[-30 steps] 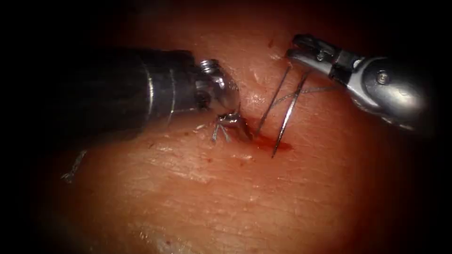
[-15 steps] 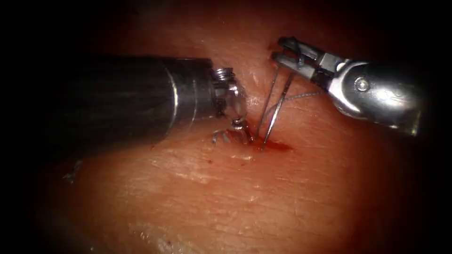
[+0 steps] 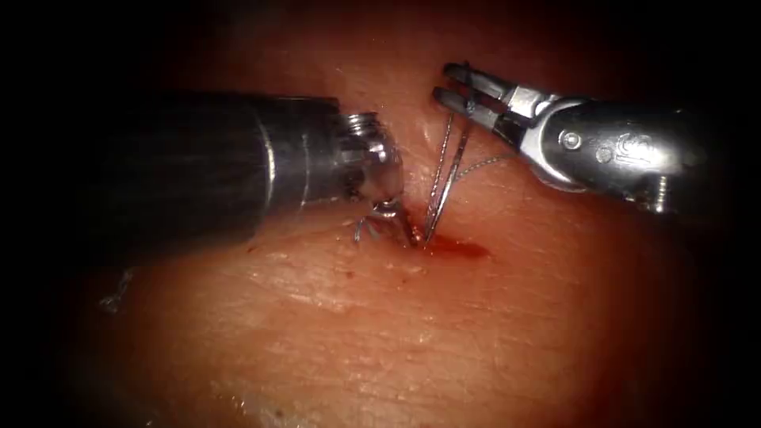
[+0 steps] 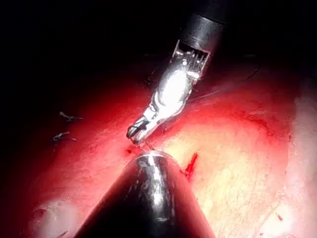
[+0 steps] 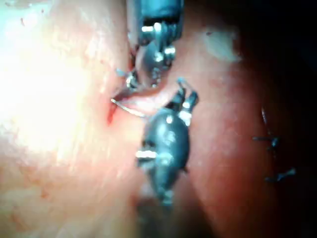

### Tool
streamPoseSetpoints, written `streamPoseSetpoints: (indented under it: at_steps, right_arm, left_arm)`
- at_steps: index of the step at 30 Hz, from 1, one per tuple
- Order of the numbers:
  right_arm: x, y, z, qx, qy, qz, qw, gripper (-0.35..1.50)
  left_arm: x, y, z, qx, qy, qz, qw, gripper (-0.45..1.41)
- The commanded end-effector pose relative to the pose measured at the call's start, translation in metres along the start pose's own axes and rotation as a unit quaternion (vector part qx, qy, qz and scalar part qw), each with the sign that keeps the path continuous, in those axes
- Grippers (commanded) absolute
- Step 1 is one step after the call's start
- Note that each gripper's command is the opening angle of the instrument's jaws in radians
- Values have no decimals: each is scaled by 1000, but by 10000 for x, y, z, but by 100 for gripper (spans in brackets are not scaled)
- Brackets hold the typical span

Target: Wound Closure

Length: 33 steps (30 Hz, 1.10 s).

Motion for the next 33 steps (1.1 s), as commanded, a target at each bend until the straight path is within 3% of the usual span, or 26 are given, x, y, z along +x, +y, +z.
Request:
streamPoseSetpoints:
  at_steps: [1, 9, 22, 33]
  right_arm:
    - [-4, 1, 10, -3, -2, -5, 1000, -35]
    - [-4, -3, 9, -4, -11, -27, 1000, -35]
    - [-1, -28, 8, 36, -36, -105, 993, -35]
    - [8, -41, 11, 50, -35, -115, 991, -35]
  left_arm:
    - [5, -4, 1, 0, 0, -1, 1000, -5]
    - [5, -1, -2, -4, 14, 3, 1000, -5]
    - [9, 6, -17, 0, 28, 4, 1000, -5]
    - [15, 17, -35, 9, 47, 0, 999, -6]
